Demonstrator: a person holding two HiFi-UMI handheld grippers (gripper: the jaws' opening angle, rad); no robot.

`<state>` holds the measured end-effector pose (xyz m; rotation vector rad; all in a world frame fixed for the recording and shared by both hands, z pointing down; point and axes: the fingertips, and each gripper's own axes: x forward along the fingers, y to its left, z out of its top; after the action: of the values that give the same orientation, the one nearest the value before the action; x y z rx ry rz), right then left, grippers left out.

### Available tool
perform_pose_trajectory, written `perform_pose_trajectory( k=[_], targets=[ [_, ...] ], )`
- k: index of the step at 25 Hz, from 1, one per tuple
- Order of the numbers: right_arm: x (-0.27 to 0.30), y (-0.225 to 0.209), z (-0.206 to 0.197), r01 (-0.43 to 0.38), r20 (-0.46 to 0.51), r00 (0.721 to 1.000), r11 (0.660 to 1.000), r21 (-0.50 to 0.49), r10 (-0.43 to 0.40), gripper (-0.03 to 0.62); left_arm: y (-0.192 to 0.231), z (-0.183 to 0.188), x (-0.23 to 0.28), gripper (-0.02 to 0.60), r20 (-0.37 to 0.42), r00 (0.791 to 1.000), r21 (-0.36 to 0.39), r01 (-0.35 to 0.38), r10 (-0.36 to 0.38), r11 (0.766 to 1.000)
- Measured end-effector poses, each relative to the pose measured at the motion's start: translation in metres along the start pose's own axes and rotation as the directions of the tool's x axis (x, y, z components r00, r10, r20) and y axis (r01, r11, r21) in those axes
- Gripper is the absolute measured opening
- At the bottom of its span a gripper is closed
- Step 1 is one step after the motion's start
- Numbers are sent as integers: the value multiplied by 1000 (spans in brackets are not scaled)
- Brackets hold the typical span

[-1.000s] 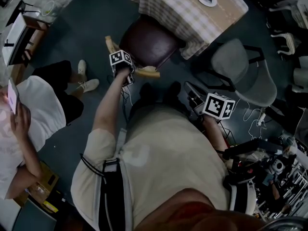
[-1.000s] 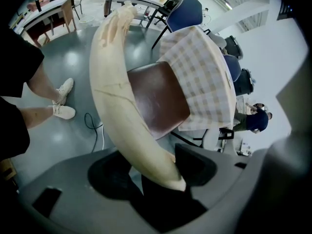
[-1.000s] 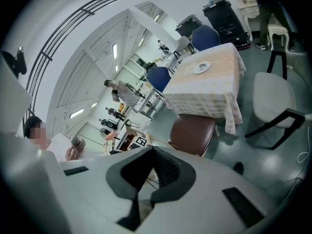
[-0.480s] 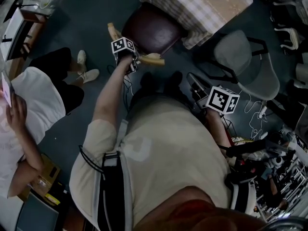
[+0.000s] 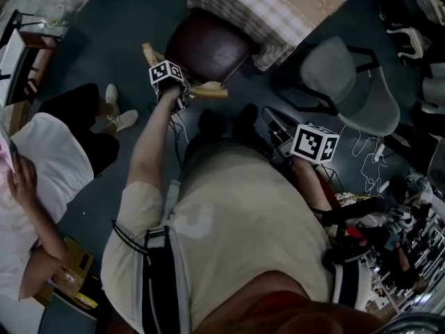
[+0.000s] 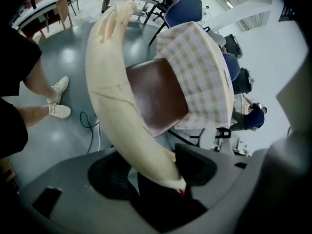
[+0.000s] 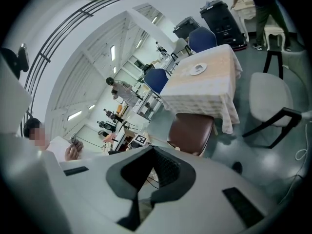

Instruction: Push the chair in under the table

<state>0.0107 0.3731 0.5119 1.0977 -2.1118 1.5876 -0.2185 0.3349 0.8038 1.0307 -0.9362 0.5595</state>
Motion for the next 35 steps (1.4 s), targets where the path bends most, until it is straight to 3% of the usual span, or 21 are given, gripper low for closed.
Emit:
perform_pose_trajectory(
  k=[12, 15, 21, 30, 35],
  targets=[
    [-8, -12, 5, 13, 52, 999, 1000, 20, -14, 9, -17, 18, 9, 265, 20, 1000, 20, 8, -9, 1000],
    [-10, -12, -5, 11, 36, 999, 998, 67, -13, 9, -11, 9, 6, 265, 9, 1000, 2, -10, 10, 1000],
    [-7, -9, 8, 2, 35, 999, 1000, 21, -2, 9, -18, 17, 5, 265, 16, 1000, -5, 7, -7, 1000],
    [-2, -18, 9, 11, 34, 999, 999, 46, -12, 9, -15, 18, 11, 265, 9, 999, -25, 31, -31, 999],
    [-7, -21, 7, 7, 45, 999, 996, 89, -11, 9, -13, 14, 10, 265, 5, 1000, -18, 9, -9, 1000]
  ],
)
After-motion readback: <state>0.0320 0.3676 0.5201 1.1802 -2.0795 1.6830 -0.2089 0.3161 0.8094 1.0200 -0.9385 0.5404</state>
